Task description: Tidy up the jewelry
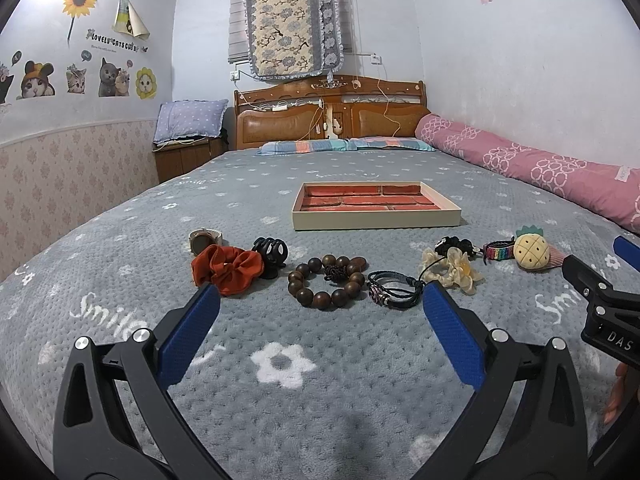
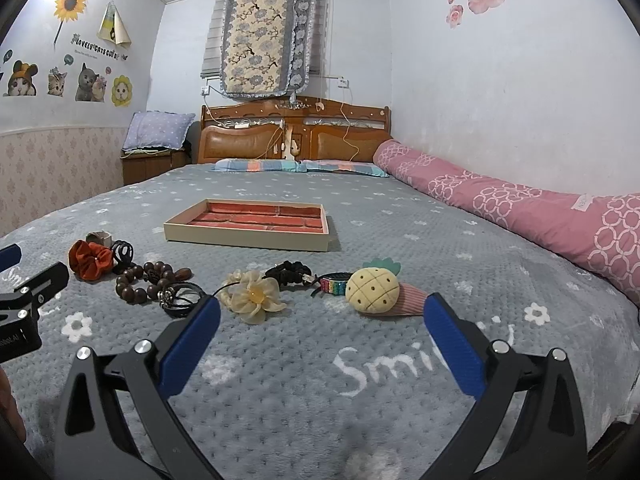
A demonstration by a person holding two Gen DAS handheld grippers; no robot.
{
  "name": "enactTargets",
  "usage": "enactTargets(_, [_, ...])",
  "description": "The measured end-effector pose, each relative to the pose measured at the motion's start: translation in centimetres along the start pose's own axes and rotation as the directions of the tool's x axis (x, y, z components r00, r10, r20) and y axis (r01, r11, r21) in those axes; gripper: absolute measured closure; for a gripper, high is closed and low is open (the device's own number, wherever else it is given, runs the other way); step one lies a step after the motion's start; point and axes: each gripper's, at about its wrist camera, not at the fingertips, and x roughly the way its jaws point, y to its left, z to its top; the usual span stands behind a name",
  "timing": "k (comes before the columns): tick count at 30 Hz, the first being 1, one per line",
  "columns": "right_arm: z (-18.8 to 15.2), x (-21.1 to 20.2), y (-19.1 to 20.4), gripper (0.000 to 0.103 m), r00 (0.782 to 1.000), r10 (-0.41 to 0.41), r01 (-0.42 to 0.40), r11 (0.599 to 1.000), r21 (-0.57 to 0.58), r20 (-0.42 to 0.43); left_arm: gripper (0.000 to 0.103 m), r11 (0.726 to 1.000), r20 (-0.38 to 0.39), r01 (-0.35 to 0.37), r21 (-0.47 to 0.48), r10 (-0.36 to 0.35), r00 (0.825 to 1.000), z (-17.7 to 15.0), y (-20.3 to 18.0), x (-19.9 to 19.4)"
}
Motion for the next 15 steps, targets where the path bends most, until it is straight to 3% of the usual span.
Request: enactTargets(15, [-0.14,0.11,0.04,0.004,1.0,0.002,-0.002,1.0,0.0,-0.007,0.005,1.0,-0.001,-0.001,0.0,0.001,1.0,-0.12,-0.03,0.2])
